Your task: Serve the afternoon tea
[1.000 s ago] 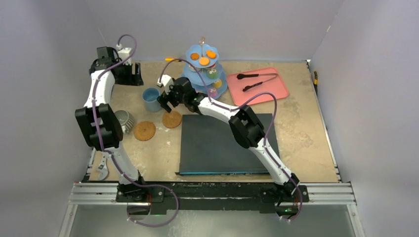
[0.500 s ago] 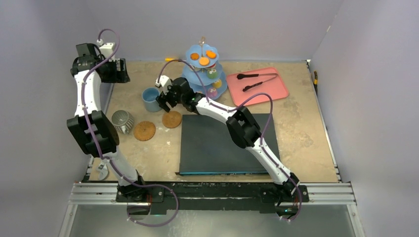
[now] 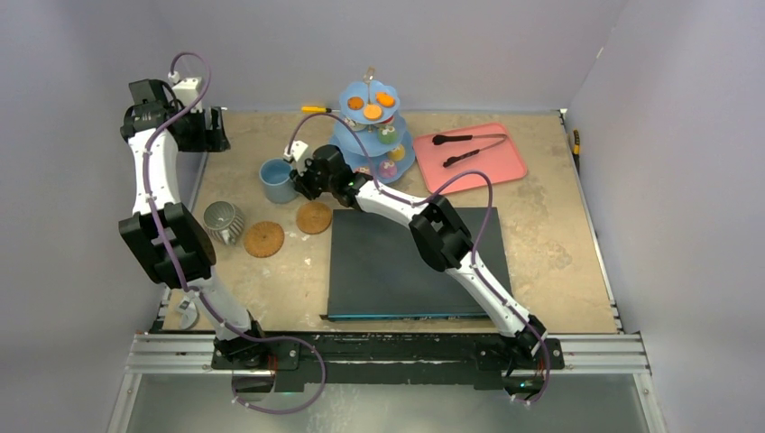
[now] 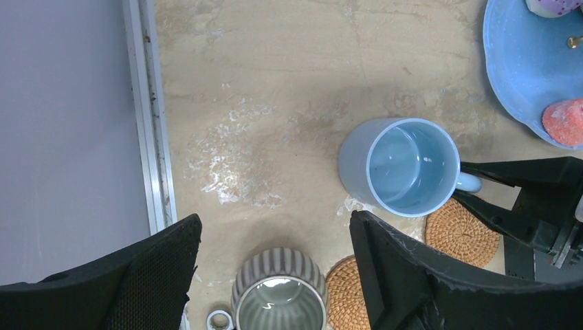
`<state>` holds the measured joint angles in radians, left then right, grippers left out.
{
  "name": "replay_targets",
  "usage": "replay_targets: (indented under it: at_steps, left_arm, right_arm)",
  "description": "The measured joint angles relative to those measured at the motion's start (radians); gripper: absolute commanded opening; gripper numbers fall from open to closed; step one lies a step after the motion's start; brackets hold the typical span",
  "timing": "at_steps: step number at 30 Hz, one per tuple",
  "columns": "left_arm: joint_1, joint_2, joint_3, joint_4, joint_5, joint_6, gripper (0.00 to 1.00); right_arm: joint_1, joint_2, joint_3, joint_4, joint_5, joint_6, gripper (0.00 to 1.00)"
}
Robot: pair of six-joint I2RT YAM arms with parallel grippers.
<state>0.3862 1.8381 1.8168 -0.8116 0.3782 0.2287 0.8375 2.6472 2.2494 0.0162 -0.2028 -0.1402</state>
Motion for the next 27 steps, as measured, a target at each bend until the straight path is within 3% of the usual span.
replay_targets:
  at_steps: [4, 5, 27]
  left_arm:
    - [0.001, 0.001, 0.000, 0.000, -0.001, 0.000, 0.79]
    - [0.002, 0.002, 0.000, 0.000, -0.001, 0.000, 0.79]
    - [0.016, 0.002, -0.015, 0.000, -0.016, -0.002, 0.80]
  right_arm:
    - [0.001, 0.000, 0.000, 0.015, -0.006, 0.013, 0.01]
    - [0.002, 0.000, 0.000, 0.016, -0.005, 0.016, 0.00]
    - [0.004, -0.035, -0.053, 0.056, 0.045, 0.054, 0.00]
